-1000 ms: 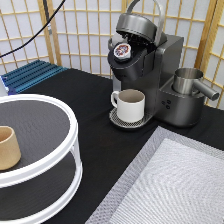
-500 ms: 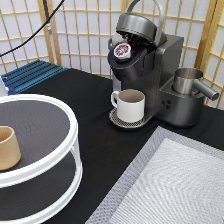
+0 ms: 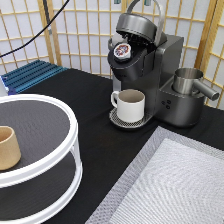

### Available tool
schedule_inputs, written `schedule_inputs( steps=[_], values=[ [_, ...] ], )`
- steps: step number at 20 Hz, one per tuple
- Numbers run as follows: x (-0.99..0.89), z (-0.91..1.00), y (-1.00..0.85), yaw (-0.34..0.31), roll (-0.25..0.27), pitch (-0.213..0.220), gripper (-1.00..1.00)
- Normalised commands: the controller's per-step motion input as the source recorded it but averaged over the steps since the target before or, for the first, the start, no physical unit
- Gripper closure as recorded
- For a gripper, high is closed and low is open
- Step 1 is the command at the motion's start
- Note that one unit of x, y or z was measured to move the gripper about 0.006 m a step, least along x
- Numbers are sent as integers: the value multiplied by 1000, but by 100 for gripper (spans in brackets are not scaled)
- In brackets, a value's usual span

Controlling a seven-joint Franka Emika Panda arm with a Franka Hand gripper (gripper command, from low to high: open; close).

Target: Make coffee

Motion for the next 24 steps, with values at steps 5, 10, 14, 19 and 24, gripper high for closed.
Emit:
schedule_inputs(
  steps=[5, 10, 14, 19, 24],
  values=[
    [81, 38, -19, -63, 33, 55, -100],
    [282, 3, -56, -41, 48, 70, -100],
    [348, -39, -255, -33, 86, 77, -100],
    [151, -78, -382, -24, 116, 59, -100],
    [131, -260, -584, -17, 161, 54, -100]
  ],
)
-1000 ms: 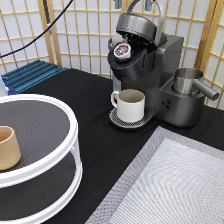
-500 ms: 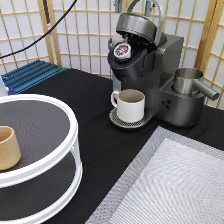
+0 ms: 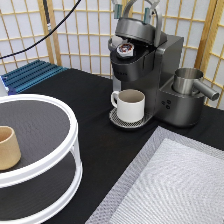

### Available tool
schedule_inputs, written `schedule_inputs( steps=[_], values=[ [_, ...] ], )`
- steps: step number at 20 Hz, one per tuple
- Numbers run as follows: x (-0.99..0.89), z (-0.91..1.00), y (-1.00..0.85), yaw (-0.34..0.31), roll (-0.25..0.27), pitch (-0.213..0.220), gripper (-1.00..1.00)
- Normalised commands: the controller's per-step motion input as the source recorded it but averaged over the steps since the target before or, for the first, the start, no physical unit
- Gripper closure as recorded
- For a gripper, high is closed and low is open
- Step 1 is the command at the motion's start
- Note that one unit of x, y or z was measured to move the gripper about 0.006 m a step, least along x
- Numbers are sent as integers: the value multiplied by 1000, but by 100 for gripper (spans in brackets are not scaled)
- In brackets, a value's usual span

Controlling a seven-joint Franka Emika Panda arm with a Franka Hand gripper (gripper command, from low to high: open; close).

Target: Make coffee

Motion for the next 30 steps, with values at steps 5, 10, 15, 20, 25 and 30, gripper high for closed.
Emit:
schedule_inputs(
  steps=[5, 10, 15, 20, 25, 30],
  values=[
    [273, -317, -494, -21, 159, 57, -100],
    [296, -211, -459, -22, 179, 78, -100],
    [83, -58, -561, -9, 222, 62, -100],
    [-194, 855, -352, -32, 179, 38, -100],
    [-463, 979, 122, -57, 92, -13, -100],
    [-367, 411, 633, -76, 10, -40, -100]
  ],
)
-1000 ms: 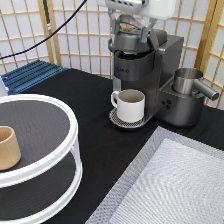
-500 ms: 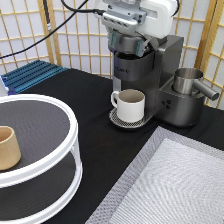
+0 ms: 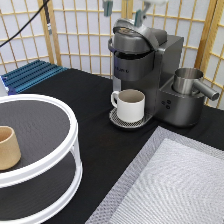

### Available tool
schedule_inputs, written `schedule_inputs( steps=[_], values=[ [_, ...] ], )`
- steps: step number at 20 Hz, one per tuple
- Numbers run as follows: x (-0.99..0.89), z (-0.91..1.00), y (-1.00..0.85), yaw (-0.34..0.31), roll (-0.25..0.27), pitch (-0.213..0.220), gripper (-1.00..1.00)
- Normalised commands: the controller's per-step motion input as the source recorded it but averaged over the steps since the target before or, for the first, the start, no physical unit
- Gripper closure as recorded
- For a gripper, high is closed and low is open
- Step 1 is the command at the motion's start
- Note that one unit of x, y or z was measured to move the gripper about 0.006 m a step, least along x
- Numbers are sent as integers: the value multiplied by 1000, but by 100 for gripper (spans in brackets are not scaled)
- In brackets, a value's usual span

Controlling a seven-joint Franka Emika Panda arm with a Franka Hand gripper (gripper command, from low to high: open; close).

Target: Make coffee

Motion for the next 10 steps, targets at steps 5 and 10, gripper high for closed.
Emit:
schedule_inputs(
  steps=[5, 10],
  values=[
    [-110, 257, 721, -80, -13, -51, -100],
    [33, -25, 457, -102, -37, -29, -100]
  ],
)
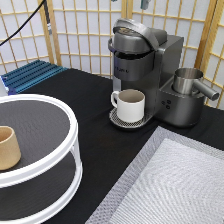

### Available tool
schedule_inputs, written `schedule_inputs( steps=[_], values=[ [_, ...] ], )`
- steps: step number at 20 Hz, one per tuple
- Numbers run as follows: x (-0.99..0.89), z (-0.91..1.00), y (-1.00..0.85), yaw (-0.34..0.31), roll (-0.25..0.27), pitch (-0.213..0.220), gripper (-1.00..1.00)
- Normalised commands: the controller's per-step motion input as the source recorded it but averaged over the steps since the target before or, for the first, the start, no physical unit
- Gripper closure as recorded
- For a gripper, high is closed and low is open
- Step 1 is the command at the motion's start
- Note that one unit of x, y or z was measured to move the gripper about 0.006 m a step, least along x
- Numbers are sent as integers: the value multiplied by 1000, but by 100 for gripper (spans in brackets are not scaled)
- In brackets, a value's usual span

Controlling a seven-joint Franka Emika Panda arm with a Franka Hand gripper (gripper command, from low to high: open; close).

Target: Make coffee

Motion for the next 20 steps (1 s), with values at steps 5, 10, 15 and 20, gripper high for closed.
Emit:
schedule_inputs(
  steps=[5, 10, 15, 20],
  values=[
    [50, -183, 85, -128, -25, 1, -100],
    [3, -250, -59, -150, -20, 1, -100],
    [-12, -397, -163, -118, -18, 0, -100],
    [-73, -437, -180, -20, -37, -29, -100]
  ],
)
